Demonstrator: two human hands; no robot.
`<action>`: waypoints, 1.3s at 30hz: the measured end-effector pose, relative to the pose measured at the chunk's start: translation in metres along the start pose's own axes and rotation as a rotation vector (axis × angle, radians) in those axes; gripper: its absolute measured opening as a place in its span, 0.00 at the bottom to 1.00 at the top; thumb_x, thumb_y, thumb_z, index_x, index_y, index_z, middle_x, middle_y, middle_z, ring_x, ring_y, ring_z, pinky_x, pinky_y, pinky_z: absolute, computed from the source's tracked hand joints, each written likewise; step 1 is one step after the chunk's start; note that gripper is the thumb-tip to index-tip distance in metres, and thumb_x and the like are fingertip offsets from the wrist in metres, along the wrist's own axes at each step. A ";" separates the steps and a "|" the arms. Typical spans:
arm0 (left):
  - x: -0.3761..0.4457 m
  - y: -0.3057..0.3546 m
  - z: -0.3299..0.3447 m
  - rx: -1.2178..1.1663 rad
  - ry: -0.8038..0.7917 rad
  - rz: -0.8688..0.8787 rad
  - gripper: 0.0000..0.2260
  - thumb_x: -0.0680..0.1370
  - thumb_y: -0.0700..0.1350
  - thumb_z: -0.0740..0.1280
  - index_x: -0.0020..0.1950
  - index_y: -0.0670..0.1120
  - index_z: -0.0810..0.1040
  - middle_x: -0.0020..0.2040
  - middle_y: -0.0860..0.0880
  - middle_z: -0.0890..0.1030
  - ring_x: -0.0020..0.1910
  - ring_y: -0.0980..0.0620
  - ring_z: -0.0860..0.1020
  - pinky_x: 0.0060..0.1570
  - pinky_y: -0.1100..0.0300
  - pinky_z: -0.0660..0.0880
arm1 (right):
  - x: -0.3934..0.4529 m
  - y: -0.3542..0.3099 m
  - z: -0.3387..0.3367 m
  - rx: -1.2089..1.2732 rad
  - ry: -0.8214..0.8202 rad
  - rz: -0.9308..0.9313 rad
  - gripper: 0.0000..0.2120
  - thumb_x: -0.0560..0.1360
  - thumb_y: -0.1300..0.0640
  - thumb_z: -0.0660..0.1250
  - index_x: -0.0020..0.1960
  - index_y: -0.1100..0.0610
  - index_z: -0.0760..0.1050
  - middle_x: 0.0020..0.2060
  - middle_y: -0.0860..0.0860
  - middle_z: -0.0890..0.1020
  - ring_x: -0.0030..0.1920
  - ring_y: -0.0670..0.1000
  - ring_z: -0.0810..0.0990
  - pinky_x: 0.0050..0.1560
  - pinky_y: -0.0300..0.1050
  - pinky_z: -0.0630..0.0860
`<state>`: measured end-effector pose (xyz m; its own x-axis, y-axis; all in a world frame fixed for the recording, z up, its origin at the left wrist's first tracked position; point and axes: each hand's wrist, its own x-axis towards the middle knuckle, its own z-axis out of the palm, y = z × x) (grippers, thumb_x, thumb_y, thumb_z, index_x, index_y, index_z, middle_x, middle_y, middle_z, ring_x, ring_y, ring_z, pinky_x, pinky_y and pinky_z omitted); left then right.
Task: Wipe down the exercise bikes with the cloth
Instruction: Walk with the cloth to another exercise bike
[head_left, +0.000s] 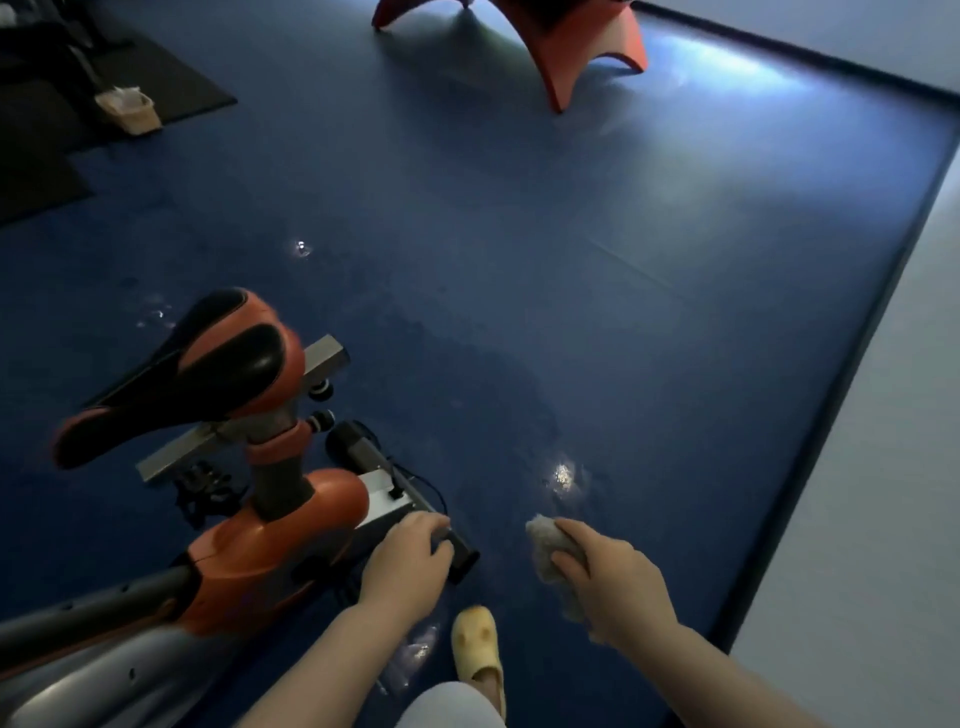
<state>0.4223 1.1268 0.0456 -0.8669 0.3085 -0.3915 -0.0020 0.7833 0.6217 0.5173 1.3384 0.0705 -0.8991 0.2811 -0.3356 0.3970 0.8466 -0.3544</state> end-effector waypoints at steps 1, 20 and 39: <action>0.015 0.012 0.000 -0.014 0.003 -0.003 0.15 0.78 0.48 0.62 0.64 0.53 0.75 0.63 0.55 0.75 0.60 0.54 0.75 0.59 0.56 0.73 | 0.014 0.007 -0.010 -0.017 -0.016 0.010 0.16 0.79 0.43 0.56 0.66 0.38 0.65 0.50 0.43 0.80 0.48 0.47 0.78 0.43 0.42 0.72; 0.298 0.105 -0.044 -0.095 0.139 -0.378 0.14 0.78 0.51 0.60 0.63 0.55 0.74 0.66 0.57 0.73 0.60 0.54 0.75 0.55 0.58 0.73 | 0.408 0.012 -0.155 -0.238 -0.180 -0.357 0.14 0.78 0.44 0.56 0.63 0.38 0.67 0.45 0.42 0.80 0.43 0.47 0.79 0.37 0.43 0.73; 0.440 0.031 -0.191 -0.523 0.542 -0.776 0.15 0.79 0.51 0.60 0.65 0.54 0.75 0.64 0.56 0.76 0.59 0.56 0.76 0.56 0.60 0.73 | 0.643 -0.299 -0.128 -0.525 -0.504 -0.962 0.15 0.79 0.45 0.56 0.65 0.39 0.67 0.49 0.45 0.81 0.47 0.50 0.80 0.38 0.43 0.70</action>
<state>-0.0551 1.1837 0.0223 -0.6423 -0.5529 -0.5309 -0.7466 0.2946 0.5965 -0.2034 1.3237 0.0723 -0.5660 -0.6747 -0.4737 -0.6243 0.7261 -0.2883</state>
